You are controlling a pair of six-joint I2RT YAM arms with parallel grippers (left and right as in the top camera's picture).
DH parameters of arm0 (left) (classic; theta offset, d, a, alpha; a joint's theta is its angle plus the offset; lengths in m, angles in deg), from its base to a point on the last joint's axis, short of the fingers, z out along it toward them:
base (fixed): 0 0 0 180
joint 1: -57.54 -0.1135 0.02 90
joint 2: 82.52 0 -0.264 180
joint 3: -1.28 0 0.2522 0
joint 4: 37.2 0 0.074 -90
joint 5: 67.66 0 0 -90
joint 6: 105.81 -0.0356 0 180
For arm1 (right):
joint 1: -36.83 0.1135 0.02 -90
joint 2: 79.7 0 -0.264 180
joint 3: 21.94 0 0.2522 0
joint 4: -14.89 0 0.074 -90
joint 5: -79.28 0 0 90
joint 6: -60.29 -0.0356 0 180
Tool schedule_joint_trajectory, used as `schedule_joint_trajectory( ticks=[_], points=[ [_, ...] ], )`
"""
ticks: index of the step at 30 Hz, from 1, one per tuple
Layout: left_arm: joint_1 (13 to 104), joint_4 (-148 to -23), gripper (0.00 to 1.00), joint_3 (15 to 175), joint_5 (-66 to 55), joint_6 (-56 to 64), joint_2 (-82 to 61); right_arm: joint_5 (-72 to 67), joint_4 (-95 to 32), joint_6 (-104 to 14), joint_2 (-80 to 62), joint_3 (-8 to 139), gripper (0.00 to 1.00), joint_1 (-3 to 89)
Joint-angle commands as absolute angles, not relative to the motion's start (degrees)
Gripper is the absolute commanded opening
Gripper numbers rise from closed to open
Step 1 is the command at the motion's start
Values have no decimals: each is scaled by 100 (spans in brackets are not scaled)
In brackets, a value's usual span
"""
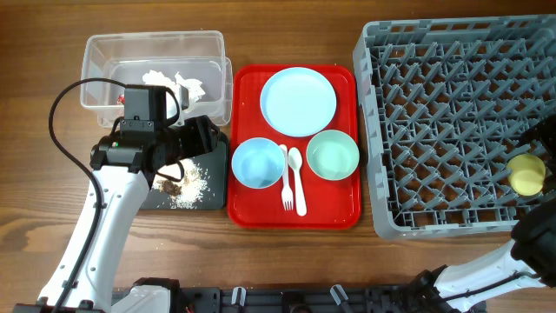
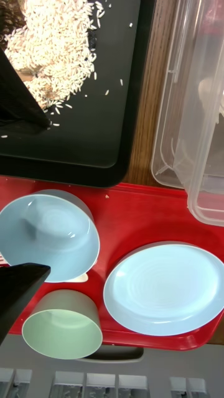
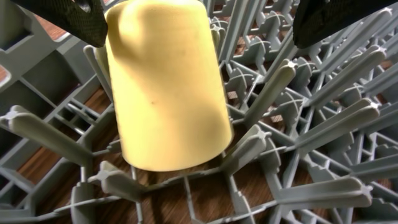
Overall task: Sort waste into correct bins and load items into the dishwasher rack
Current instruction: 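Place the yellow cup in the dish rack's right side with the right gripper, then grasp the green bowl on the red tray with the right gripper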
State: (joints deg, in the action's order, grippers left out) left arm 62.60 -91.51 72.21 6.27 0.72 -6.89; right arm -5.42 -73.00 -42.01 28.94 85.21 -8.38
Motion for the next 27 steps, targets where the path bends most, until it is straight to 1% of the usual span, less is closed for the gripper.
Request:
schedule_joint_trajectory(
  ticks=[1,5,6,7,8,9,10,13,17,20,27],
  points=[
    [6219,-9156,67,7228,699,-41,-774,-148,-7335,-4131,2599,8654,96,-836],
    [6219,-9156,67,7228,699,-41,-774,507,-7204,-3871,1996,8667,93,-711],
    [6219,-9156,67,7228,699,-41,-774,352,-7289,-3868,1825,8665,92,-606],
    [6219,-9156,68,7228,699,-41,-774,-190,-7514,-3932,1633,8665,87,-462],
    [6219,-9156,67,7228,699,-41,-774,-592,-7683,-4094,1554,8663,68,-377],
    [6219,-9154,67,7228,699,-41,-774,-953,-7807,-4240,1532,8654,34,-320],
    [6219,-9154,68,7228,699,-41,-774,-1095,-7792,-4347,1534,8560,4,-313],
    [6219,-9158,68,7228,699,-41,-774,-1119,-7685,-4341,1556,8062,4,-320],
    [6219,-9162,68,7228,699,-41,-774,-1241,-6959,-4345,1556,7196,4,-324],
    [6219,-9213,68,7228,699,-44,-774,-1630,-6760,-4642,1561,7139,4,-324],
    [6219,-9215,68,7228,701,-44,-774,-1908,-6579,-4817,1567,6881,4,-331]
  ],
)
